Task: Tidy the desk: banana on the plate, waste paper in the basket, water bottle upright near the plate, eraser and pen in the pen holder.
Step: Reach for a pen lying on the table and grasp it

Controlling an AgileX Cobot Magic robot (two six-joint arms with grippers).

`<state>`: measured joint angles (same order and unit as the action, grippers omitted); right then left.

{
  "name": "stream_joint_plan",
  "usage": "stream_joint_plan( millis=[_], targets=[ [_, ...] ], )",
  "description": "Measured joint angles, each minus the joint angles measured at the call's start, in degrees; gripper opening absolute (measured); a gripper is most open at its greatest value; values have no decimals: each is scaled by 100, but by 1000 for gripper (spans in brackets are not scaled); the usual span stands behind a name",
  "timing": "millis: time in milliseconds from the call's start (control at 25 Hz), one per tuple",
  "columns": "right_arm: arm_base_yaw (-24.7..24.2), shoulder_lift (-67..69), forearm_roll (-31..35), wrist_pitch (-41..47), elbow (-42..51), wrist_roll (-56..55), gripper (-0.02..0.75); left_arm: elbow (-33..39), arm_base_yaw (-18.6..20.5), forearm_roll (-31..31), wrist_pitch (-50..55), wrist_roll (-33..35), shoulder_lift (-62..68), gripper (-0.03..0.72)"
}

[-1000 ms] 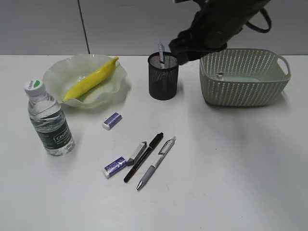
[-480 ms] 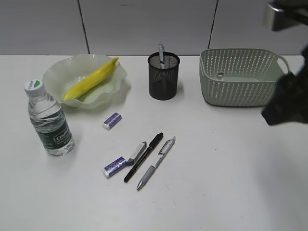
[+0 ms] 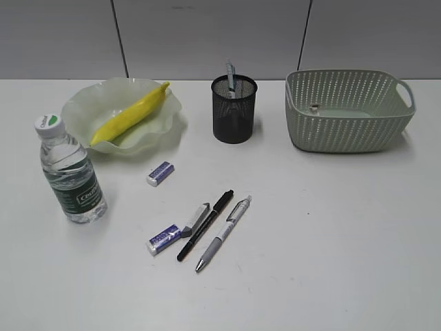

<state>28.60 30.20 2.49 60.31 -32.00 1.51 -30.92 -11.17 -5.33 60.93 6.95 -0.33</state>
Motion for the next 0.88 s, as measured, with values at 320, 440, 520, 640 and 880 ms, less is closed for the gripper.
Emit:
stream_joint_plan(
  millis=[320,440,520,640,880],
  targets=[
    [0,-2617,47,-58,271,34,400,0,0,-5,-5,0,0,417],
    [0,-3044,15,-58,271,23,400,0,6,-156,-14,0,218,417],
    [16,-3061,-45,-58,271,2,400,0,6,-423,-14,21,548,417],
    [34,-3061,-113,-58,271,-17,400,-97,6,-970,-57,108,1287,417],
    [34,-3061,-434,-63,282,-36,400,-459,24,-2098,-713,677,3234,417]
  ],
)
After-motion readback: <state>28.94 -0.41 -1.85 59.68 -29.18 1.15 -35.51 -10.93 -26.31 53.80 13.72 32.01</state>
